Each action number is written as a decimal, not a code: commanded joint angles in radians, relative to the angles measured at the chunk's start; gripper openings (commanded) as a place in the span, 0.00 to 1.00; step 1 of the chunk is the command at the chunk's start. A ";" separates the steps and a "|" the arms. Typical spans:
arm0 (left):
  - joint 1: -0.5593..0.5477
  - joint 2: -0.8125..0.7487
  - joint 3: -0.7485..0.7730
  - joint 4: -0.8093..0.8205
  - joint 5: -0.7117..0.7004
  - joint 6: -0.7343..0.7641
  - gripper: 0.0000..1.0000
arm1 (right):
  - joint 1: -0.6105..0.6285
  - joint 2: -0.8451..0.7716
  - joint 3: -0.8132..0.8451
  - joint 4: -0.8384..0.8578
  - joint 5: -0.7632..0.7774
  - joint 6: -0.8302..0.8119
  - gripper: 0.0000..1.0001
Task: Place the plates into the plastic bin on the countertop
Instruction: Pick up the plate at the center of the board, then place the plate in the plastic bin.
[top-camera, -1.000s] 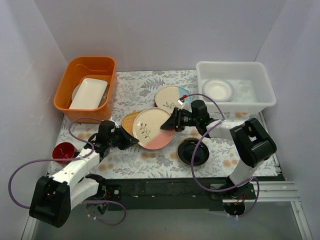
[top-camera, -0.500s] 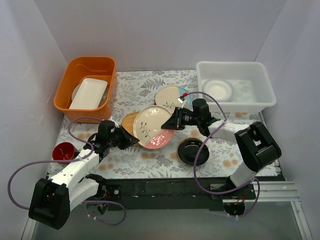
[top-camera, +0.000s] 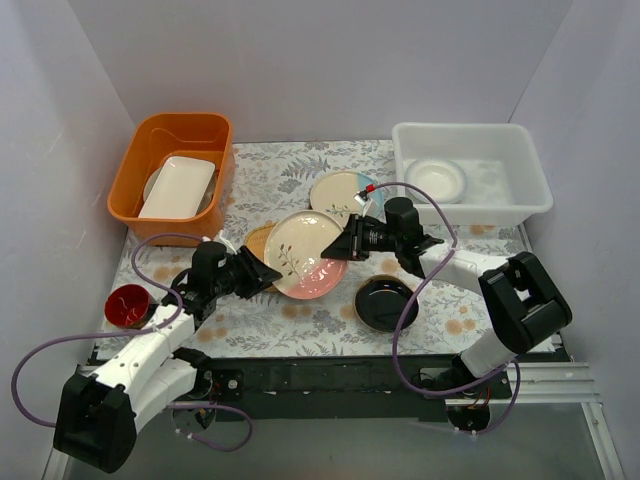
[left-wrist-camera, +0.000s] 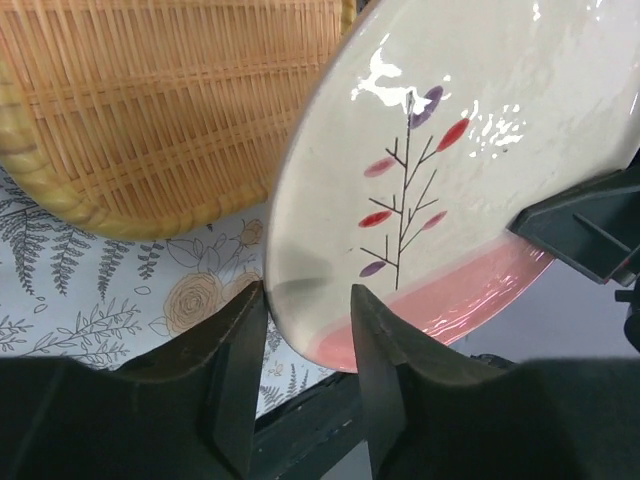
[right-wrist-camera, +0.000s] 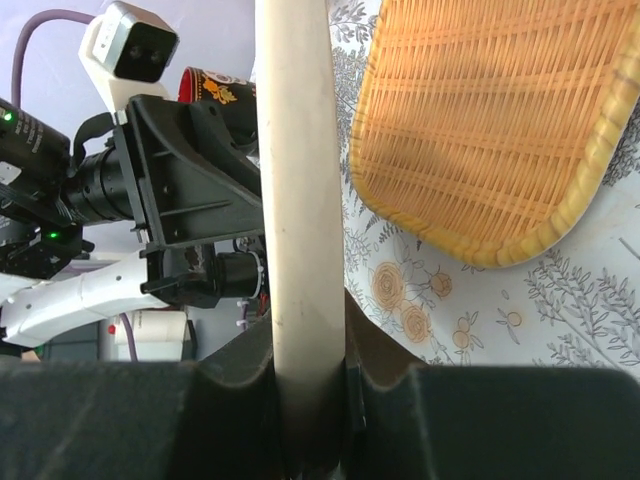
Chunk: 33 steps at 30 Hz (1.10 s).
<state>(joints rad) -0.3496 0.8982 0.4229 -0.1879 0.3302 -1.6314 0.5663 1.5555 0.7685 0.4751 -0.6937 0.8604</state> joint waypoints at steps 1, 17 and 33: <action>-0.009 -0.051 0.054 0.051 0.017 0.002 0.43 | 0.030 -0.058 -0.001 0.023 -0.038 -0.012 0.01; -0.026 -0.104 0.062 -0.025 -0.063 0.034 0.98 | 0.035 -0.120 0.000 -0.084 -0.001 -0.063 0.01; -0.077 -0.105 0.168 -0.183 -0.209 0.100 0.98 | 0.030 -0.130 0.028 -0.148 0.037 -0.112 0.01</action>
<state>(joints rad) -0.4164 0.8246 0.5224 -0.3183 0.1864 -1.5639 0.5980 1.4818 0.7437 0.2306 -0.6197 0.7521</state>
